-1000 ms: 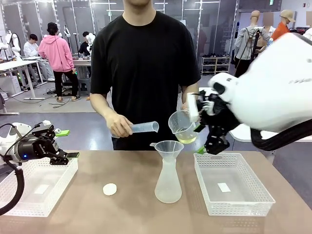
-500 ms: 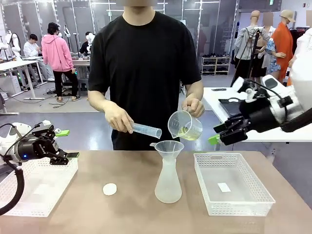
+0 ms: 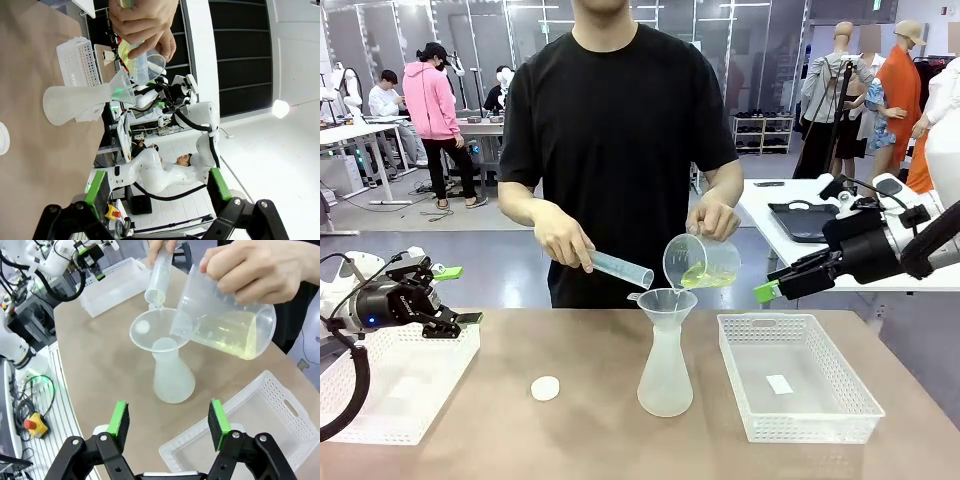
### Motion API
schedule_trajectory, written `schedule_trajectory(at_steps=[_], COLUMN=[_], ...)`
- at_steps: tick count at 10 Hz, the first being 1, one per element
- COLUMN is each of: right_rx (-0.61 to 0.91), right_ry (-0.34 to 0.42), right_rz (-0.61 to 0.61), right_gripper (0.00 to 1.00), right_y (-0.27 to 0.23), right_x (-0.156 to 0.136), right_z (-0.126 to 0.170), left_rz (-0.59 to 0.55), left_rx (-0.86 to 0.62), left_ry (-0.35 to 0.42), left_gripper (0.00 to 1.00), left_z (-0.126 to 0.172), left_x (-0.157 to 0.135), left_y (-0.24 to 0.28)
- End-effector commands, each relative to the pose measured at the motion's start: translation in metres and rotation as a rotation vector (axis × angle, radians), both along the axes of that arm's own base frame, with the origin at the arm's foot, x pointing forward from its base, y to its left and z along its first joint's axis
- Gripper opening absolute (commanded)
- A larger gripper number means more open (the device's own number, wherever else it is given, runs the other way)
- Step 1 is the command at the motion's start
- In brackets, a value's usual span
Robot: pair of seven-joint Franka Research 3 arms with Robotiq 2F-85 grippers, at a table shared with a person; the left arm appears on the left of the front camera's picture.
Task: Prepare the solutions needed for the experiment.
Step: Once the solution is in the Big flask , pick up the Plastic Funnel and place it back into the right Organizing basket.
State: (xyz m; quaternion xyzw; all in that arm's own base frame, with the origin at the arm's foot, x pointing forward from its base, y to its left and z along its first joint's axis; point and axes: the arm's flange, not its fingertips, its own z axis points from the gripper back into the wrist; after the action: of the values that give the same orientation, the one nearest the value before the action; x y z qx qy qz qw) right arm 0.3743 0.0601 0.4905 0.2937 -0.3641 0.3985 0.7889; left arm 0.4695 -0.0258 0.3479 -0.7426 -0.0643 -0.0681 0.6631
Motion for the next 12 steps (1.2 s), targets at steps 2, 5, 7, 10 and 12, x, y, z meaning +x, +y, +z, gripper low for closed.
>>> schedule_trajectory(at_steps=[2, 5, 7, 10, 12], right_rx=[-0.003, 0.165, 0.466, 0.56, 0.582], right_ry=[-0.035, 0.031, 0.216, 0.414, 0.537], right_rz=[0.018, 0.08, 0.002, -0.061, -0.055], right_gripper=[0.8, 0.8, 0.8, 0.8, 0.8], right_y=[0.001, -0.008, -0.032, -0.047, -0.05], right_x=[0.001, 0.015, 0.034, 0.048, 0.064], right_z=[0.002, -0.006, -0.019, -0.037, -0.045], left_rz=[0.009, 0.009, 0.009, 0.009, 0.009], left_rx=[-0.011, -0.011, -0.011, -0.011, -0.011], left_ry=[-0.005, -0.005, -0.005, -0.005, -0.005], left_gripper=[1.0, 1.0, 1.0, 1.0, 1.0], left_z=[0.001, 0.001, 0.001, 0.001, 0.001], left_x=[0.001, 0.001, 0.001, 0.001, 0.001], left_y=[-0.001, -0.001, -0.001, -0.001, -0.001])
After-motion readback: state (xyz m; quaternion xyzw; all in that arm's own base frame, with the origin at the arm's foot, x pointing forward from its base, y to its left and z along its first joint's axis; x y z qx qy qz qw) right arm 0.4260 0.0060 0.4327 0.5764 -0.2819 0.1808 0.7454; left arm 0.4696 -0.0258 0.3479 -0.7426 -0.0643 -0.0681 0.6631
